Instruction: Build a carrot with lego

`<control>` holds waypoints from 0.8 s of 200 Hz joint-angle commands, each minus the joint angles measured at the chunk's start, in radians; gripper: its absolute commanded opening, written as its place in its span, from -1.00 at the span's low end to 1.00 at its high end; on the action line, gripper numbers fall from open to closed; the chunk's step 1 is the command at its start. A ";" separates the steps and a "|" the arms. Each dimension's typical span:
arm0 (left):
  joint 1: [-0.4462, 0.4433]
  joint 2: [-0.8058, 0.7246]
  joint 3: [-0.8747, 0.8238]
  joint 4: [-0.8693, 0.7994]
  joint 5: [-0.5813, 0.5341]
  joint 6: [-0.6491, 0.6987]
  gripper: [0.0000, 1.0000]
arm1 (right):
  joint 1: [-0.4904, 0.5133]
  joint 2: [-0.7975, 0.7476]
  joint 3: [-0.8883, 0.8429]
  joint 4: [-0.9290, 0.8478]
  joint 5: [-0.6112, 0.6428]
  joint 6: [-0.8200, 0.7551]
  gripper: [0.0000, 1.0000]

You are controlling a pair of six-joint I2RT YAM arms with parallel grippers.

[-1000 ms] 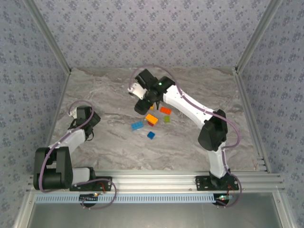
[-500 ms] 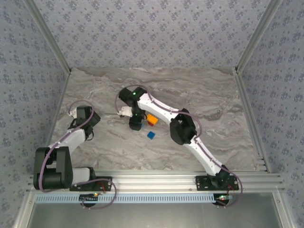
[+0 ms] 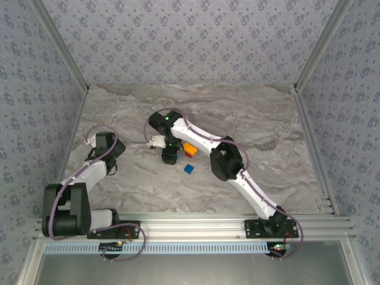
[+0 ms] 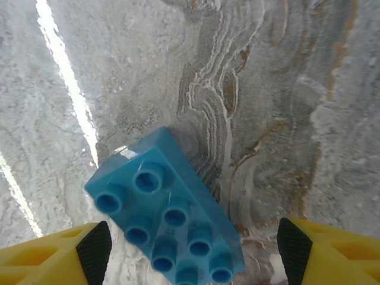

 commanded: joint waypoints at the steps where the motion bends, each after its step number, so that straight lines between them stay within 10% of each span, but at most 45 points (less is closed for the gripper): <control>1: -0.005 0.010 0.029 -0.014 -0.022 0.006 0.68 | 0.009 0.031 0.001 0.000 -0.012 -0.025 0.56; 160: -0.006 0.014 0.035 -0.016 -0.020 0.006 0.68 | 0.003 0.001 0.034 0.053 -0.046 0.121 -0.34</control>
